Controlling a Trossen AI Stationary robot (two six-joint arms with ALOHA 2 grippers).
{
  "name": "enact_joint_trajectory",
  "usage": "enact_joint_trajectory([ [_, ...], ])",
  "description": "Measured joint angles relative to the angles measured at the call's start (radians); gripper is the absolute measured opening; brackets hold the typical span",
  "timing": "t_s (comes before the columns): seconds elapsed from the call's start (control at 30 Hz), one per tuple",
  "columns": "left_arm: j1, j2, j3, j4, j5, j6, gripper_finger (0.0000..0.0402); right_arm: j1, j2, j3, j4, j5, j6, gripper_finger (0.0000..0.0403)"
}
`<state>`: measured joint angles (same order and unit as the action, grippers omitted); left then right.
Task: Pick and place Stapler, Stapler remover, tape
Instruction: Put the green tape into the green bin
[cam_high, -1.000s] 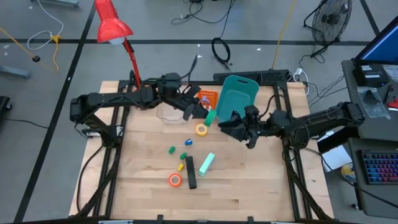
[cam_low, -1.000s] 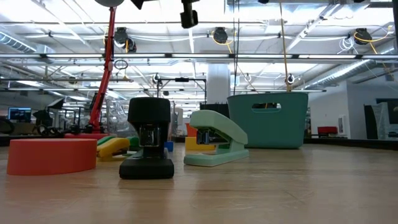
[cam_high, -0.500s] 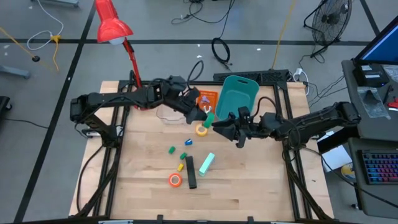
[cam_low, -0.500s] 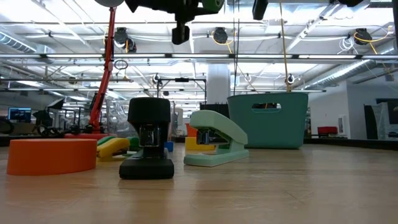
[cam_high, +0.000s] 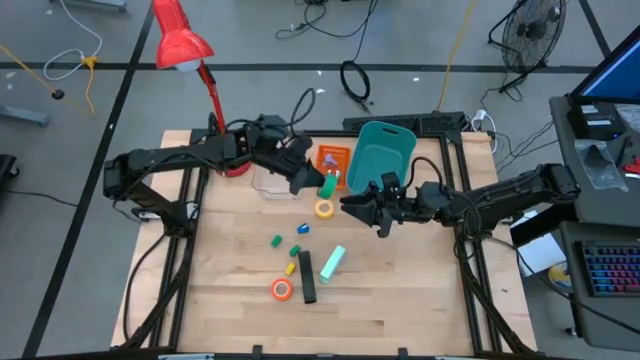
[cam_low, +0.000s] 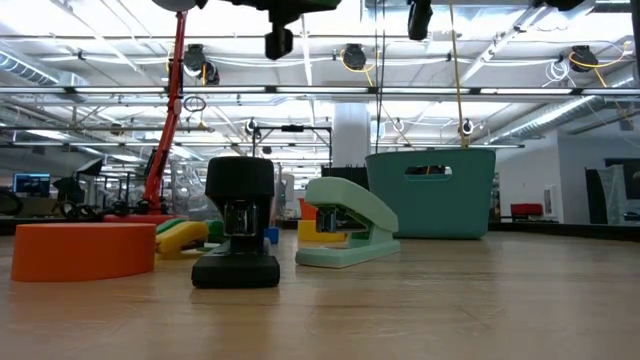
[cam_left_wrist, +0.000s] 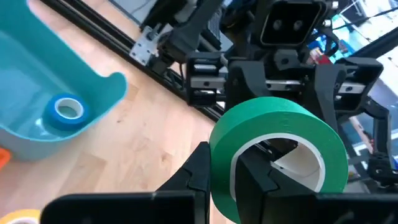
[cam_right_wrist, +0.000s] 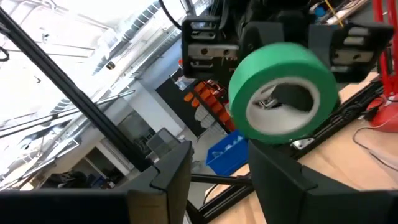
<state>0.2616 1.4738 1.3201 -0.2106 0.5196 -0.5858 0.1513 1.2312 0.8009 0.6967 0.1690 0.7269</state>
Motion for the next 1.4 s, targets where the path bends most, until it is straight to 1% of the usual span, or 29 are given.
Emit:
enact_joint_trajectory([
  [0.07,0.004,-0.019,0.000,-0.040,-0.022,0.012,0.0037,0.001,0.000,0.000,-0.001,0.014,0.000,0.0153],
  [0.17,-0.008,-0.033,0.000,-0.053,-0.049,0.024,0.0037,0.001,0.000,0.000,0.000,0.014,-0.004,0.0153],
  [0.23,-0.024,-0.031,0.000,-0.057,-0.054,0.024,0.0037,0.001,0.000,0.000,0.000,0.014,-0.005,0.0153],
  [0.4,-0.064,-0.012,0.000,-0.049,-0.101,0.025,0.0037,0.001,0.000,0.000,-0.006,0.014,-0.004,0.0153],
  [0.63,-0.069,-0.007,0.000,0.011,-0.114,0.008,0.0037,0.001,0.000,0.000,-0.020,0.014,0.005,0.0153],
  [1.3,-0.085,-0.006,0.000,0.029,-0.156,0.004,0.0037,0.001,0.000,0.000,-0.022,0.018,0.010,0.0153],
  [1.4,-0.090,0.013,0.001,0.046,-0.155,0.002,0.0037,0.001,0.000,0.000,-0.022,0.018,0.013,0.0153],
])
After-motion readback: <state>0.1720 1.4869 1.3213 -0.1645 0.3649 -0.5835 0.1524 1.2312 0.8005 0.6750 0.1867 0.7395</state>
